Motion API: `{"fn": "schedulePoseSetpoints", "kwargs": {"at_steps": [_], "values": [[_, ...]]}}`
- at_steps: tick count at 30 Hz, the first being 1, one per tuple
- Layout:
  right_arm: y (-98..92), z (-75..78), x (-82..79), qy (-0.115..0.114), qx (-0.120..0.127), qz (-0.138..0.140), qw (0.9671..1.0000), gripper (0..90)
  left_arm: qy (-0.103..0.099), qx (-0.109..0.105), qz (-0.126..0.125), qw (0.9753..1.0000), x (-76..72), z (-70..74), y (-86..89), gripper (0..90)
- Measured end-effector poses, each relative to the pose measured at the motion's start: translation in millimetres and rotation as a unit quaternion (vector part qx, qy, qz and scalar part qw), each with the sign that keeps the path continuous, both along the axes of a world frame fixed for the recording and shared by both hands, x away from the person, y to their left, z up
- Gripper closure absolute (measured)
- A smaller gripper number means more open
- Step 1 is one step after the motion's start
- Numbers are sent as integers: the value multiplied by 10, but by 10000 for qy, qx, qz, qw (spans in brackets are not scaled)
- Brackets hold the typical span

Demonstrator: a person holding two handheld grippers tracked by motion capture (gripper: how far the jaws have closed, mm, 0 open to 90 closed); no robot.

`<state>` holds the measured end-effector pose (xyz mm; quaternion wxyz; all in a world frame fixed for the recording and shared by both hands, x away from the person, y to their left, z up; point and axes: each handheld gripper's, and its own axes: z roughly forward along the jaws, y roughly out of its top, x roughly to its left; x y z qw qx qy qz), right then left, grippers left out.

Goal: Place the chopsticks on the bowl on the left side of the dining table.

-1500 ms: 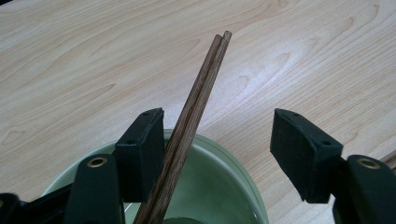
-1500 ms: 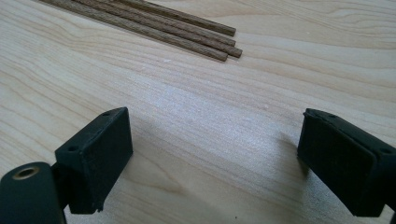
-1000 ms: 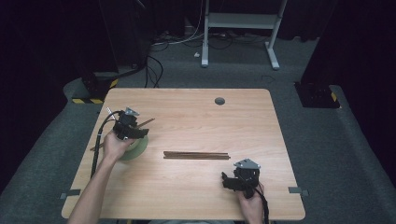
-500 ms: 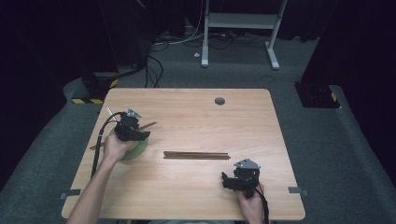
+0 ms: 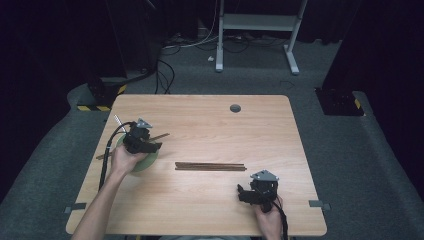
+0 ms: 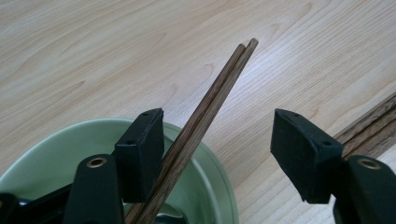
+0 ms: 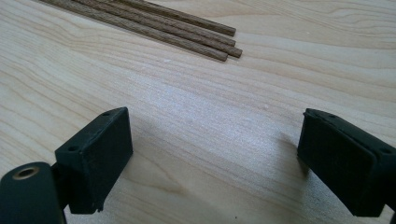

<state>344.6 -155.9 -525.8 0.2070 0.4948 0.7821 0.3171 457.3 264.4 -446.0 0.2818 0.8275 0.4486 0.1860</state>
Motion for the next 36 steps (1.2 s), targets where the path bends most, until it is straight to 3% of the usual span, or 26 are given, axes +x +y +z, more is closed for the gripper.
{"fn": "schedulePoseSetpoints", "kwargs": {"at_steps": [8, 13, 18, 25, 36], "values": [[-1, 0, 1, -6, -2, 2, 10000, 98, -177, 5, 39, 9998, -83, 87, 33, 358], [0, 0, 0, 0, 1, 0, 10000, 98, -389, -147, 116, 9991, -181, 169, 112, 359], [0, 0, 0, 0, 1, 0, 10000, 98, -440, -287, 224, 9984, -307, 230, 259, 362], [1, 0, -2, 0, 1, -5, 10000, 99, -387, -447, 506, 9970, -521, 267, 547, 379], [0, -1, -3, -3, 10, -5, 10000, 99, -257, -387, 861, 9952, -792, 182, 804, 391]]}}
